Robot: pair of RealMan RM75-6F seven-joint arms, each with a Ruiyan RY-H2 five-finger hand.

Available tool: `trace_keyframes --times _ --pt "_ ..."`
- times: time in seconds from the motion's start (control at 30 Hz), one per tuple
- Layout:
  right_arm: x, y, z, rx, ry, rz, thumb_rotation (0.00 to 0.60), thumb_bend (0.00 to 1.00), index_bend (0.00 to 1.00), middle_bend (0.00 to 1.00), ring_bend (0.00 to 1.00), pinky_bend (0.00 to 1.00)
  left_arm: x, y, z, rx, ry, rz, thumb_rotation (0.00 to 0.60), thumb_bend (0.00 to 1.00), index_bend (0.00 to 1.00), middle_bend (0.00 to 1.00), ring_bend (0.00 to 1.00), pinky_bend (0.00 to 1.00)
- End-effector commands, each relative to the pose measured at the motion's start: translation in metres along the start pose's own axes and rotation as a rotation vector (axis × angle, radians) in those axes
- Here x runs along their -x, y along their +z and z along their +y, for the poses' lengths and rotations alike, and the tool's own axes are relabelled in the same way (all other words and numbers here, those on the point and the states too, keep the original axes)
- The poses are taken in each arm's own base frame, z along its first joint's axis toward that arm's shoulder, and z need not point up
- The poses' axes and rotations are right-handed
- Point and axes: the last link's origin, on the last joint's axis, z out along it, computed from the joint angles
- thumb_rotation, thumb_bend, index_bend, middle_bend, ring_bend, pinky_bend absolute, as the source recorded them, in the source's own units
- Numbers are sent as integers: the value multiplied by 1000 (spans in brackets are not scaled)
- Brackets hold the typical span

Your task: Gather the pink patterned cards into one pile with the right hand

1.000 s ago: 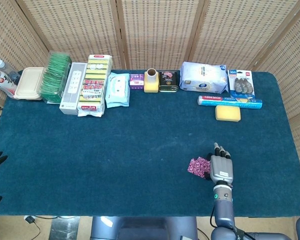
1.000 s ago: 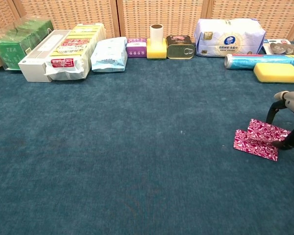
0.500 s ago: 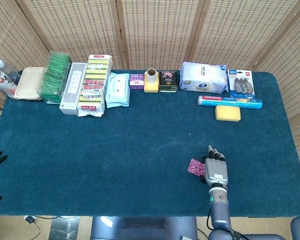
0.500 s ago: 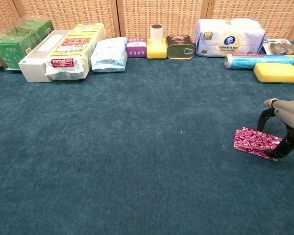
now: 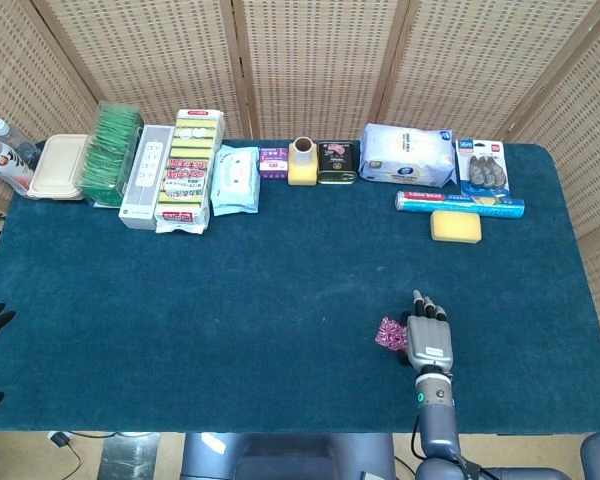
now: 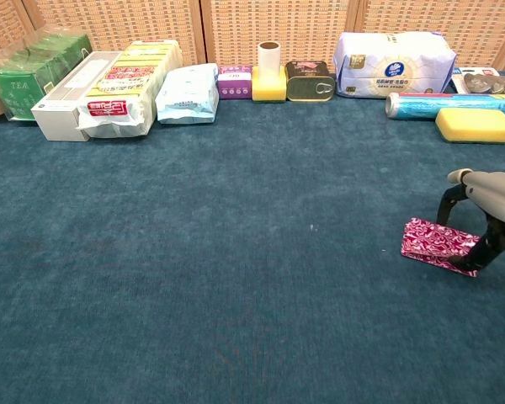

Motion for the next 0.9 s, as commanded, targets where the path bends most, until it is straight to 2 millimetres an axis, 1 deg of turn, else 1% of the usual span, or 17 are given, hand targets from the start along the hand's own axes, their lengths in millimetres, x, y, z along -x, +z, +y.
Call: trace_keyframes --times 0.03,0.53,0.83,0.9 --pt "0 1 1 6 0 -3 599 365 366 16 0 86 0 0 0 1 -1 -1 600 76 0 0 0 40" --pt "0 0 1 -3 -12 -13 598 364 363 16 0 86 0 -1 0 1 -1 4 600 76 0 0 0 39" --pt "1 3 2 5 -14 -21 599 364 333 15 0 86 -1 -1 0 2 -2 2 600 74 0 0 0 39" --pt "1 3 3 5 -11 -23 599 365 293 15 0 86 -1 -1 0 2 -2 3 600 75 0 0 0 39"
